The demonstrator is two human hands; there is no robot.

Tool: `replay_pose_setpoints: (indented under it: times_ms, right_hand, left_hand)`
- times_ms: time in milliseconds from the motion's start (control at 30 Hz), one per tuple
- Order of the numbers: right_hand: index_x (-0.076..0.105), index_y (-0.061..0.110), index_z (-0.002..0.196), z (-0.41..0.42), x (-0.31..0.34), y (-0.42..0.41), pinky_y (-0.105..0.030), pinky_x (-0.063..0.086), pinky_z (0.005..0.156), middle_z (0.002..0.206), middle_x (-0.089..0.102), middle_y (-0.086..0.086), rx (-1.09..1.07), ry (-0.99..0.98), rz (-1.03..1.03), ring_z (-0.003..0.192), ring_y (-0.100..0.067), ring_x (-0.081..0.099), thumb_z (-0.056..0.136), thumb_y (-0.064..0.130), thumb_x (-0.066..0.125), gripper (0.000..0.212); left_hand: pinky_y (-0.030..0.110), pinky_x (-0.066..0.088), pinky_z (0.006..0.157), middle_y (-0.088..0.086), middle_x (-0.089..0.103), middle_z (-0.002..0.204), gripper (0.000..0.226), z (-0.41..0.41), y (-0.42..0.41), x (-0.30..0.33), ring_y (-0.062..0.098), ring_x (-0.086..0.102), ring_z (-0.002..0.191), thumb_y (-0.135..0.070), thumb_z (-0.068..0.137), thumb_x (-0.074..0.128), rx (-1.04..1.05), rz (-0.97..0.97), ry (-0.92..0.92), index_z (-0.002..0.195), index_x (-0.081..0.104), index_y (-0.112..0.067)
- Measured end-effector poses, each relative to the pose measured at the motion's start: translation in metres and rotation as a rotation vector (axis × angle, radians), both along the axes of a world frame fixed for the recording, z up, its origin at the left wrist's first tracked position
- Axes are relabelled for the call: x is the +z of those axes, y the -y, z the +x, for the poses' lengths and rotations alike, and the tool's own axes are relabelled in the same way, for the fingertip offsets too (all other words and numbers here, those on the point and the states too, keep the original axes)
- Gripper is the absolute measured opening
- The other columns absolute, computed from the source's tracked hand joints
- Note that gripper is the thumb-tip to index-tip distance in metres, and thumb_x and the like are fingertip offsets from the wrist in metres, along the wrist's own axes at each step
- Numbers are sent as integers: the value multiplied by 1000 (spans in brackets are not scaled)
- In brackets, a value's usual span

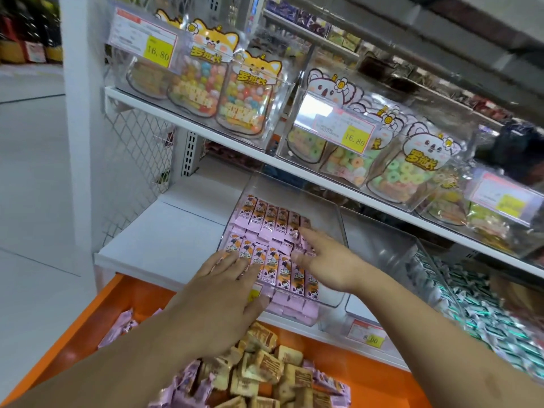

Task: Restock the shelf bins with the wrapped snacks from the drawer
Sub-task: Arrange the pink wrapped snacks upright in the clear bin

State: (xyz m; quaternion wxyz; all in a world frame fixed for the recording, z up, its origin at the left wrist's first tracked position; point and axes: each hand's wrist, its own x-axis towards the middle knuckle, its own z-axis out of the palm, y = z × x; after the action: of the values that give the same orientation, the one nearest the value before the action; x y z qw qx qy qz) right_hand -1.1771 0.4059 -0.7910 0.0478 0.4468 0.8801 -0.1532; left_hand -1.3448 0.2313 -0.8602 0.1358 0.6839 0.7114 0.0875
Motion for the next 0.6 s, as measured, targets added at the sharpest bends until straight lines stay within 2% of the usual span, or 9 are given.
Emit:
replay_pose_setpoints:
  times_ms: [67,133,233,333,433,467,600]
  right_hand:
    - [24,27,166,15,10,29,-22,14,121,173,20,4,15,-72,8,159,-16,18,106,48,54,70]
    - [38,30,161,30,16,56,-17,22,113,167,34,9,13,-179,7,152,-12,33,105,44,59,62]
    - [55,37,149,54,16,94,-23,38,112,149,53,15,-3,-291,-45,136,-5,50,102,40,64,47]
    - [63,40,140,73,-4,125,-31,48,108,139,63,15,-12,-313,-108,125,-2,59,101,39,67,40]
    - [67,37,133,82,-42,149,-23,50,98,121,70,18,-32,-289,-208,111,1,63,100,38,68,33]
    - [66,35,133,83,-57,155,-21,49,96,121,70,18,-21,-273,-226,113,0,63,100,37,68,33]
    - [58,32,146,82,-117,169,-24,44,99,147,60,8,15,-112,-323,131,-15,57,101,38,66,46]
  left_hand:
    - [40,-16,127,-8,-13,173,73,5,7,4,11,-23,157,-67,104,10,-13,9,6,166,-6,-30]
    - [37,-15,127,-10,-12,173,72,10,14,9,10,-21,157,-65,105,13,-32,25,25,166,-2,-30]
    - [33,-6,128,-9,-6,174,70,19,33,21,9,-12,159,-61,108,22,-79,38,62,167,5,-28]
    - [25,15,122,-9,15,171,64,31,57,28,10,13,155,-55,109,30,-110,49,115,165,20,-26]
    - [26,29,117,-9,30,165,62,38,71,12,11,31,148,-57,107,32,-124,44,151,161,31,-27]
    - [27,33,115,-9,34,163,62,38,73,1,11,35,146,-57,106,32,-127,34,142,160,34,-26]
    - [33,42,109,-12,38,157,59,28,74,-53,13,42,141,-58,105,39,-113,-124,106,158,38,-30]
